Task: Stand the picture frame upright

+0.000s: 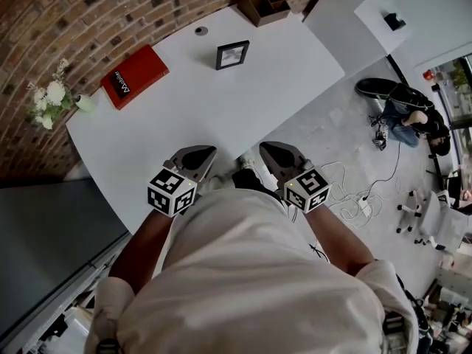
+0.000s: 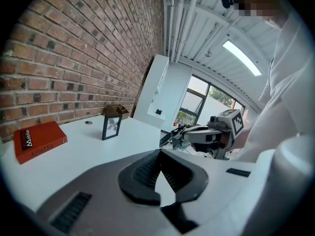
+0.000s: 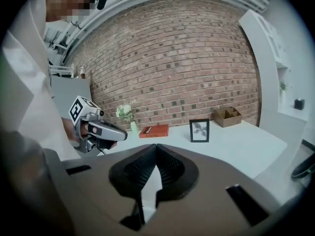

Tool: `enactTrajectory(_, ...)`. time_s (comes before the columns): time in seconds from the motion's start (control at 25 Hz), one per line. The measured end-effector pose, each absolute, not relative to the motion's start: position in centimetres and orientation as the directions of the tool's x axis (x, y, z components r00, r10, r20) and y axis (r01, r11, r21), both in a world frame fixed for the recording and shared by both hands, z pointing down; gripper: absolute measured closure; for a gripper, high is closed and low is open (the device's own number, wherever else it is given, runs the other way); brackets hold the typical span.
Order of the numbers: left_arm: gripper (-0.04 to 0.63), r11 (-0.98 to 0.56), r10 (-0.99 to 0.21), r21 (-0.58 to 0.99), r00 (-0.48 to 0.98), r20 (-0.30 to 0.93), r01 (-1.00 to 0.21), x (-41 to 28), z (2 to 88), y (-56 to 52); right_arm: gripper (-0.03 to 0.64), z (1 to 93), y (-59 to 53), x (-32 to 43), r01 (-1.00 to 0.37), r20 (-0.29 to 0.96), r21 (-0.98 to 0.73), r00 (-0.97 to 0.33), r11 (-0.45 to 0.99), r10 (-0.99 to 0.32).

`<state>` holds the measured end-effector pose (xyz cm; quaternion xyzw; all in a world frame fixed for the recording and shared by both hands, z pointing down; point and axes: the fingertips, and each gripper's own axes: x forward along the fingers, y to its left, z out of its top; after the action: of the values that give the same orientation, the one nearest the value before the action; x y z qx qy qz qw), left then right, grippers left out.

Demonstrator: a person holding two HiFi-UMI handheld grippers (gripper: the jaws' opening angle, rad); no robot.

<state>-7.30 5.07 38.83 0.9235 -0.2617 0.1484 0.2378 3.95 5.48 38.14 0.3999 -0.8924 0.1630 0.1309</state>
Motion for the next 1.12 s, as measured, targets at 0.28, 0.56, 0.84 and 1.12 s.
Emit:
enactTrajectory(0.28,0.598,-0.757,-0.406,0.357,0.822,0.399,-0.547,-6.9,38.8,5.2,0.612,38.1,6.0,4.3,-0.762,0.359,-0.181,-0.640,0.622,-0.679)
enactTrajectory(0.56,0.598,-0.757,-0.399,0.358,0.820,0.410,-0.547,-7.0,39.3,5.3,0.612,38.1,6.2,4.4,-0.765,0.357,-0.178,-0.636,0.619,-0.684)
enactTrajectory(0.84,0.598,-0.755,-0.400,0.360,0.820,0.409,-0.548,-7.1,39.3,4.7,0.612,37.9,5.6,4.8,-0.774,0.358,-0.163,-0.624,0.612,-0.694)
enactTrajectory(1.12,0.598,-0.742,-0.402,0.371,0.814,0.418,-0.557,-7.2,40.1,4.7,0.612,38.0,5.2,5.1,-0.773,0.361,-0.151,-0.623,0.616,-0.693)
